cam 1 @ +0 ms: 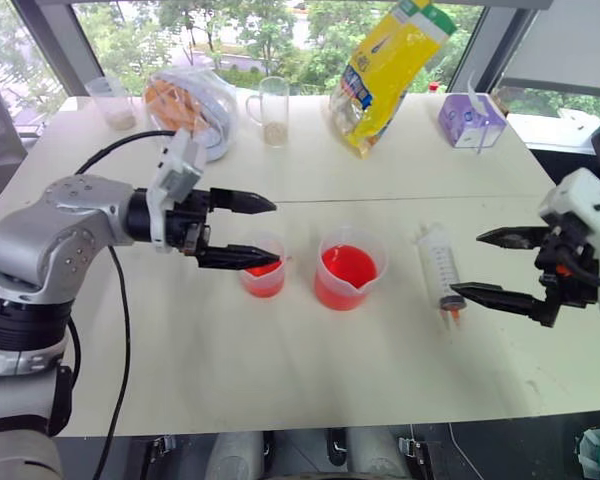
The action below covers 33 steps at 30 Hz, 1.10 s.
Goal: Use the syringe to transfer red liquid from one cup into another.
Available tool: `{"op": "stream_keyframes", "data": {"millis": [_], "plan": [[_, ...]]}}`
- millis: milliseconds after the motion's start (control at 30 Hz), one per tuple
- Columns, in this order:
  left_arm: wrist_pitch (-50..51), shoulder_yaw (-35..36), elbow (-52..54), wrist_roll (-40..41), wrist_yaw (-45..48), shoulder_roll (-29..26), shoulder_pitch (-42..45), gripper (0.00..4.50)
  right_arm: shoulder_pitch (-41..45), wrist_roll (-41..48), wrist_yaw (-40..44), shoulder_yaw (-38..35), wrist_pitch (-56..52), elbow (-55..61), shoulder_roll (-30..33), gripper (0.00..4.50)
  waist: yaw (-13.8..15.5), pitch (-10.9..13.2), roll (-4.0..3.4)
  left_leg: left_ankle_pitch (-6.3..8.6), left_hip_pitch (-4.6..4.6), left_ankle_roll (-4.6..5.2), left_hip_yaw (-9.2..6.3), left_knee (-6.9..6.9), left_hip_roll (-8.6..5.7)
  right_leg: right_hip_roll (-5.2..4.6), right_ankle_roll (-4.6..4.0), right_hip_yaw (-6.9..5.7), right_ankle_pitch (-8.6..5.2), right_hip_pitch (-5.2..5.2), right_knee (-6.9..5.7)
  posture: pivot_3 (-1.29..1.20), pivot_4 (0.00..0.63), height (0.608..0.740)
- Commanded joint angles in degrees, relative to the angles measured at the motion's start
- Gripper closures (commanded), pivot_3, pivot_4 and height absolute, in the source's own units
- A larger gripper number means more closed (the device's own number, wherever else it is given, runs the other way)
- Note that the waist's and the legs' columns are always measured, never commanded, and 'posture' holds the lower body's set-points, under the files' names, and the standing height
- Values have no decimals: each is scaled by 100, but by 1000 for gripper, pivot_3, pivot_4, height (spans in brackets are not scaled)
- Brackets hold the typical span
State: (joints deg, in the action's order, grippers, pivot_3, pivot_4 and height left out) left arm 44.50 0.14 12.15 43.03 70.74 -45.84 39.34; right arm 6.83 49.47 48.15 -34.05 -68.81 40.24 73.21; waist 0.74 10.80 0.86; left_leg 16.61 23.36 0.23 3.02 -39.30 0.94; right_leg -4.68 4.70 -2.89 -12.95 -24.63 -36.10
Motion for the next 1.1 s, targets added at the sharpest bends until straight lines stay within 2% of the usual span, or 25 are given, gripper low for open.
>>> {"op": "stream_keyframes", "data": {"millis": [33,433,667,800,867,967,1100], "plan": [[-133,37,53,-26,-37,70,127,0,-6,-129,32,-188,127,27,98,90,0,0,0,0,0,0,-1,0,0,0,0,0,0,0,0,0,150,740],[-204,88,13,20,-84,279,119,0,-92,-235,-7,-214,24,-11,29,90,-1,0,0,0,0,0,-1,0,0,0,0,0,0,0,-1,0,150,740],[-230,33,-101,-19,-36,378,220,0,72,-148,-527,0,-505,-83,-62,90,-1,0,1,0,0,0,-1,-1,0,0,0,0,0,1,-2,0,150,740],[-213,52,-104,-6,-46,384,224,0,601,-30,-1009,524,-1059,-411,-181,90,-13,0,1,0,-2,0,0,-2,0,0,-1,0,1,2,-2,0,150,740],[-227,39,-106,-19,-65,416,217,0,1032,-147,-1290,1050,-1343,-770,-295,90,-15,-1,1,0,-3,0,0,-2,0,1,-1,0,1,2,-3,0,150,740],[-249,-8,-125,-31,-115,525,242,0,2005,-523,-1749,2123,-1890,-1730,-764,90,-40,-3,5,0,-6,0,0,-5,0,2,-6,2,2,4,-3,0,150,740],[-247,6,-85,-30,-150,581,207,0,3017,-1085,-2192,2951,-2248,-2962,-1479,90,-42,-3,4,-1,-2,0,0,-7,-2,2,-6,3,3,1,-5,0,150,740]]}}
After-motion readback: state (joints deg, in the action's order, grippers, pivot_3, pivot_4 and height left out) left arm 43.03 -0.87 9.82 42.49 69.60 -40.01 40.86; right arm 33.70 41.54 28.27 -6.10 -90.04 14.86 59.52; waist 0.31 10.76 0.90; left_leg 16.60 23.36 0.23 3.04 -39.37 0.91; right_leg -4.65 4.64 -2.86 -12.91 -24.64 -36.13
